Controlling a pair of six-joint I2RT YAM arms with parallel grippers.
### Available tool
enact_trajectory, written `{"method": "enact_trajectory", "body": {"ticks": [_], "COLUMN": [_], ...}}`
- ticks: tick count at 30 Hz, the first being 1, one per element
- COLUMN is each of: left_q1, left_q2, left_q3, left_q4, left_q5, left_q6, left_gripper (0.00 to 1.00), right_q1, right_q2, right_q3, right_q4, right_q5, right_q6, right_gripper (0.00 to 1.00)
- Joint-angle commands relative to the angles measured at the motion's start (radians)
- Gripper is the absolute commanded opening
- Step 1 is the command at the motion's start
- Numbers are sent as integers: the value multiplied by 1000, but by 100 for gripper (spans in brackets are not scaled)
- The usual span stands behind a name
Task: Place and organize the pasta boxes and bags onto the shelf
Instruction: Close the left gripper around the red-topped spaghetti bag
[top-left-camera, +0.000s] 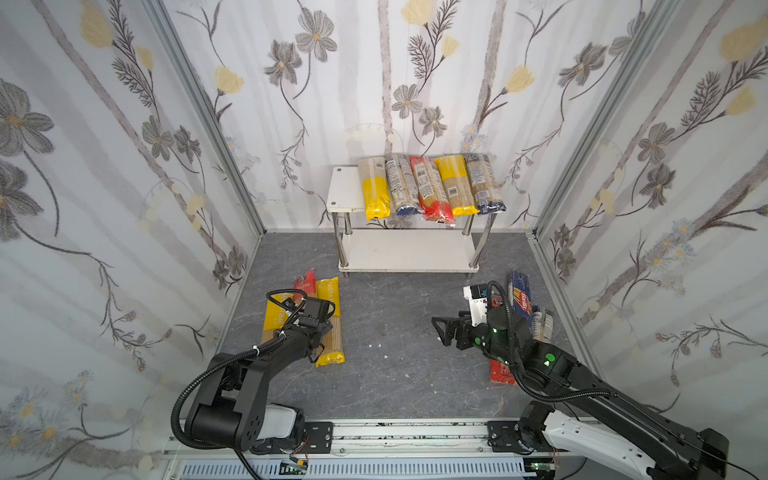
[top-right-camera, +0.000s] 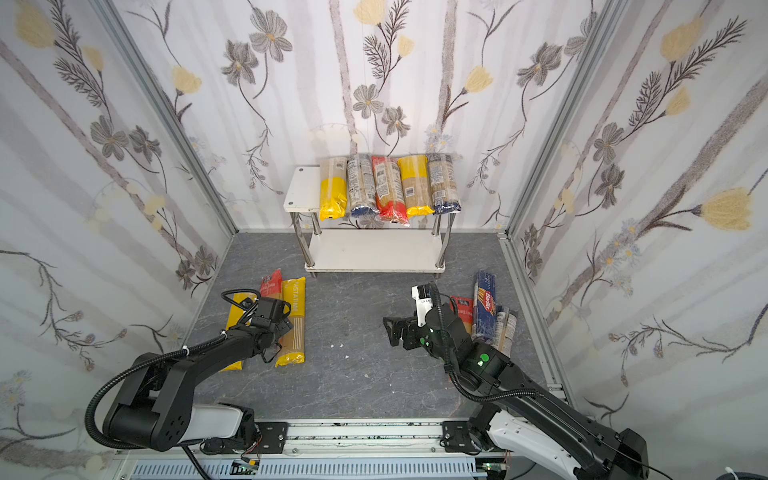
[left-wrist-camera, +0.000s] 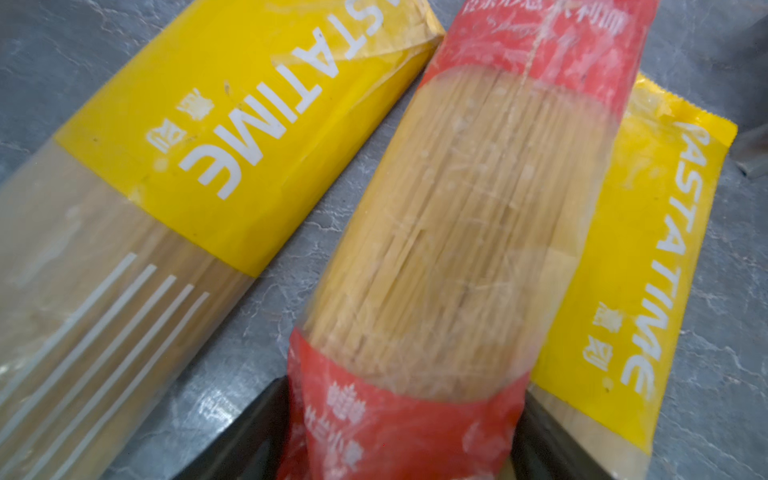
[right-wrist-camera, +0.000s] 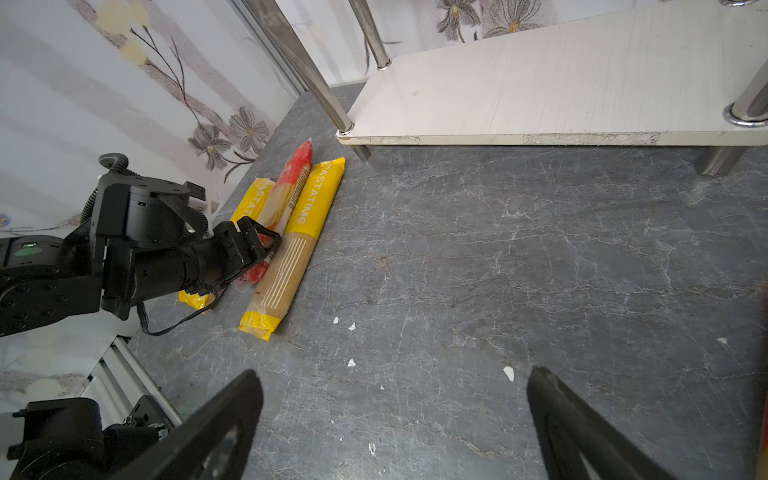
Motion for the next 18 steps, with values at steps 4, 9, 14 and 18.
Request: {"method": "enact_trajectory", "body": {"ticks": [4,9,14,18], "left_q1": [-62,-88,-89,-88], "left_q2": [-25,-85,-202,-229], "left_q3": [35,41,-29,-60], "left_q4": [12,10,7,0], "left_q5": [57,75,6,-33], "left_q6": [9,19,8,-4], "left_gripper": [64,75,100,100], "right_q1": [0,0,0,0], "right_q2": [8,12,8,6], "right_q3": [7,9,7,16], "right_q4": [31,37,38,35], "right_q5": [-10,-16,-25,-29], "right_q6": [-14,-10,-10,-10], "right_gripper": [100,100,100,100]}}
